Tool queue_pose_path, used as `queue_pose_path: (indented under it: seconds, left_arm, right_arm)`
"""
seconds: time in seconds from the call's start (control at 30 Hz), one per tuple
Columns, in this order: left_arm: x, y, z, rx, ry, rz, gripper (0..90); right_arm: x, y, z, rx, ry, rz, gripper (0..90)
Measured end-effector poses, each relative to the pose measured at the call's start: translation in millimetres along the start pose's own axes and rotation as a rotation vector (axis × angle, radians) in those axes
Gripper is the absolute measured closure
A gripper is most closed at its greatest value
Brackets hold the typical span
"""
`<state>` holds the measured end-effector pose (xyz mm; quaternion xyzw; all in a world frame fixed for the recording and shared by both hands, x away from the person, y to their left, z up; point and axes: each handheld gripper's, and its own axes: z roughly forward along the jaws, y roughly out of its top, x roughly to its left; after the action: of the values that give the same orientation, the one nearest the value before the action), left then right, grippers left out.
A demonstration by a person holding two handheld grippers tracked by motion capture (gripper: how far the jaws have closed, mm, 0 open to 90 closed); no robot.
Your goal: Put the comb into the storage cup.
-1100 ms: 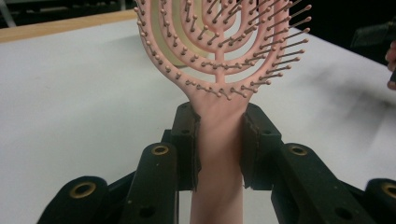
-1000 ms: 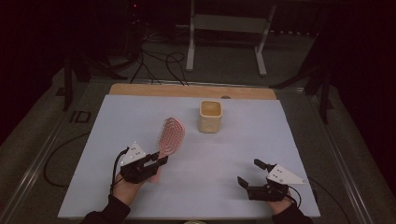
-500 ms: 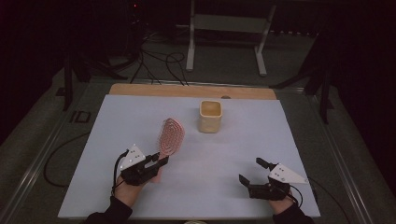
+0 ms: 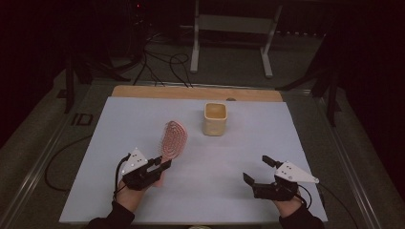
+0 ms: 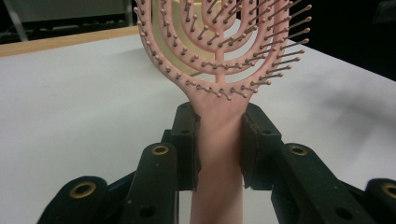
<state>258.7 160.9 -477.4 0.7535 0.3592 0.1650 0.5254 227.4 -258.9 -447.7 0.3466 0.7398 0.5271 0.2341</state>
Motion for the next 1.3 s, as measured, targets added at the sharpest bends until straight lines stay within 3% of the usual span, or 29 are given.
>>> queue_pose_path:
  seconds: [0.4,0.73,1.1,1.3]
  left_arm:
    - [1.9,-0.5,-2.4,-0.013,-0.003,-0.019,71.4]
    - [2.3,-1.1,-2.1,-0.012,-0.007,-0.019,71.4]
    - [1.7,-1.0,-2.2,-0.017,-0.010,-0.019,71.4]
    - [0.9,-1.1,-2.1,-0.021,-0.014,-0.020,71.4]
  right_arm:
    - [17.1,44.9,8.4,-0.033,0.080,-0.082,8.5]
    - [26.9,79.0,13.7,-0.052,0.099,-0.115,8.4]
    - [42.6,104.4,27.9,-0.052,0.155,-0.116,8.4]
    - [55.3,116.0,44.9,-0.050,0.193,-0.100,8.2]
